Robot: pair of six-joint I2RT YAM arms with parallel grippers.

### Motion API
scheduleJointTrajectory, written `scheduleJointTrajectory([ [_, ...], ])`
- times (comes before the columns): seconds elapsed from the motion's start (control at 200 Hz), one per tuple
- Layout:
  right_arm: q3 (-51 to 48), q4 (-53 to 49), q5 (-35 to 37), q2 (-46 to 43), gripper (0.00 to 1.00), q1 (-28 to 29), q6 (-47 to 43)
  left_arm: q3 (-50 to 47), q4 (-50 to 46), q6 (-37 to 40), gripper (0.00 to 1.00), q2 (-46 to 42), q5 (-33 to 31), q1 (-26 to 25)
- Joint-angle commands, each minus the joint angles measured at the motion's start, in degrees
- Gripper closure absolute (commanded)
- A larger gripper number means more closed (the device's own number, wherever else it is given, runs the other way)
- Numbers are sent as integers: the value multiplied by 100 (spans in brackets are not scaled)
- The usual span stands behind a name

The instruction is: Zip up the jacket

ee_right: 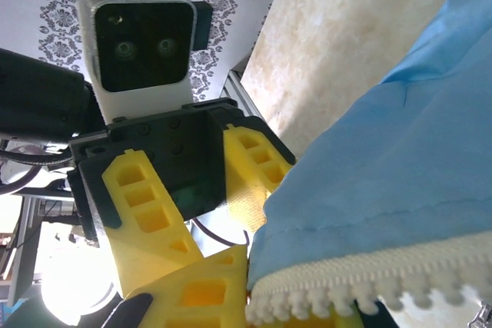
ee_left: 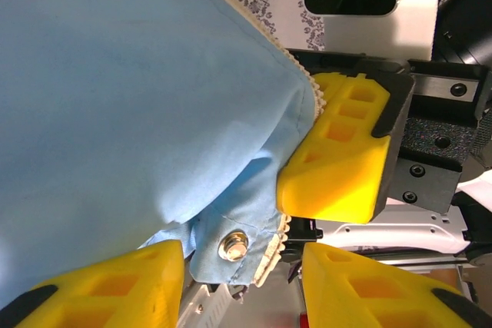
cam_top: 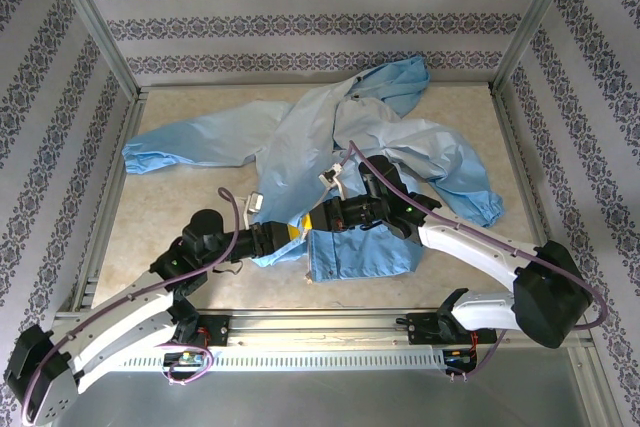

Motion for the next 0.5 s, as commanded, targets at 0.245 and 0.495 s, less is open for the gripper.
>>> scheduleJointTrajectory([
  [0.245,-53,422,-283,194,100,-10,-73,-123,1088,-310,58,121,399,134],
  [0.495,53,316,-313,330,100,-10,-183,-132,816,-259,73,31,451,139],
])
